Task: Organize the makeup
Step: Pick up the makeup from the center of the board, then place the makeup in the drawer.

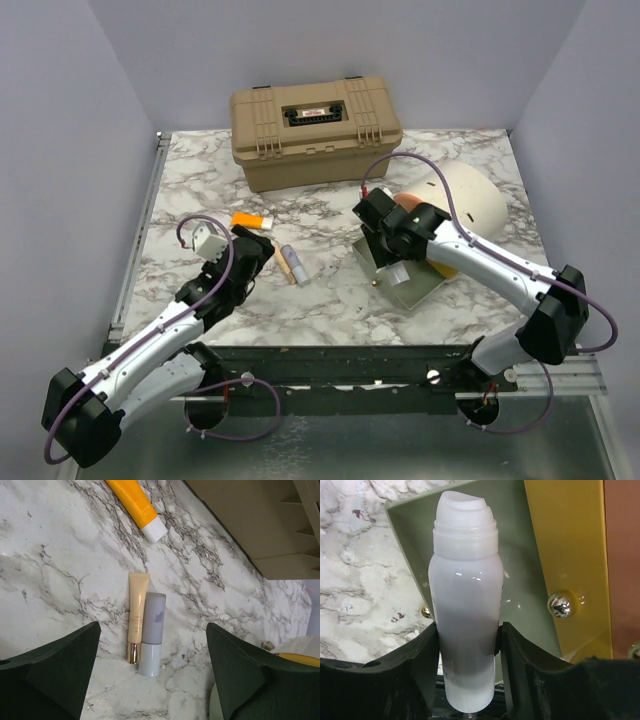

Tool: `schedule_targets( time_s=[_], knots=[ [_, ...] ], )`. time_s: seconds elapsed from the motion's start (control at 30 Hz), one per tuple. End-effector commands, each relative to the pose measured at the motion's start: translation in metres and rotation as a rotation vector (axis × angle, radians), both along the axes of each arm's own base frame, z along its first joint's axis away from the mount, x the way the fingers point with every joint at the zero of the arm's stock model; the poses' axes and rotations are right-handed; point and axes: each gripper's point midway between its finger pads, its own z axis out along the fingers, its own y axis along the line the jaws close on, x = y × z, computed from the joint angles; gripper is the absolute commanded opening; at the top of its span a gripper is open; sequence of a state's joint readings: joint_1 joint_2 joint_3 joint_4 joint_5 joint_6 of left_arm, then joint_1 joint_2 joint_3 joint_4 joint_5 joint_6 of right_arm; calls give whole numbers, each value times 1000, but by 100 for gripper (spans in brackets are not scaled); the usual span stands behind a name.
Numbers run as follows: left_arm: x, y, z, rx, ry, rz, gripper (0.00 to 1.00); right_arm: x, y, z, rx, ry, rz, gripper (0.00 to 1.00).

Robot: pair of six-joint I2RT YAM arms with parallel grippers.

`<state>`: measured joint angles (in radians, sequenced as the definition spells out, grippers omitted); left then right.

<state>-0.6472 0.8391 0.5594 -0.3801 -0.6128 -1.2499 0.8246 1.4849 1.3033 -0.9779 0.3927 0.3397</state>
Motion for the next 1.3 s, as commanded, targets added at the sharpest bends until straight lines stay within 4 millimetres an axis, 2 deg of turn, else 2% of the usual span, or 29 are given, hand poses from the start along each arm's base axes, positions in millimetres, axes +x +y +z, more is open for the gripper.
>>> schedule_targets(
  time_s=[0.0, 0.13, 0.33, 0.47, 0.67, 0.77, 0.97, 1.03, 1.1, 1.27],
  knots=[
    [1, -5, -5, 10, 9, -38, 88, -4, -14, 0, -27, 25, -11, 30],
    [2, -8, -7, 10, 15, -49, 88, 2, -26, -6, -59, 44, -30, 31],
    [2, -9, -7, 5, 11, -51, 88, -5, -34, -34, -126, 113, -21, 33],
    [3, -10, -8, 4, 11, -54, 88, -7, -36, -42, -142, 128, -16, 33],
    [4, -12, -9, 9, 15, -63, 88, 0, -33, -44, -152, 113, -12, 39],
    [4, -11, -9, 7, 15, -62, 88, 2, -33, -48, -173, 116, -6, 49],
    [3, -10, -9, 7, 11, -58, 88, 7, -32, -49, -175, 100, 6, 50],
    [3, -11, -10, 9, 13, -61, 88, 10, -32, -49, -187, 94, -7, 59],
    [3, -11, -10, 10, 16, -65, 88, 11, -32, -50, -192, 90, -13, 62],
    [3, -11, -10, 10, 14, -67, 89, 16, -31, -42, -182, 59, -28, 63]
  ],
)
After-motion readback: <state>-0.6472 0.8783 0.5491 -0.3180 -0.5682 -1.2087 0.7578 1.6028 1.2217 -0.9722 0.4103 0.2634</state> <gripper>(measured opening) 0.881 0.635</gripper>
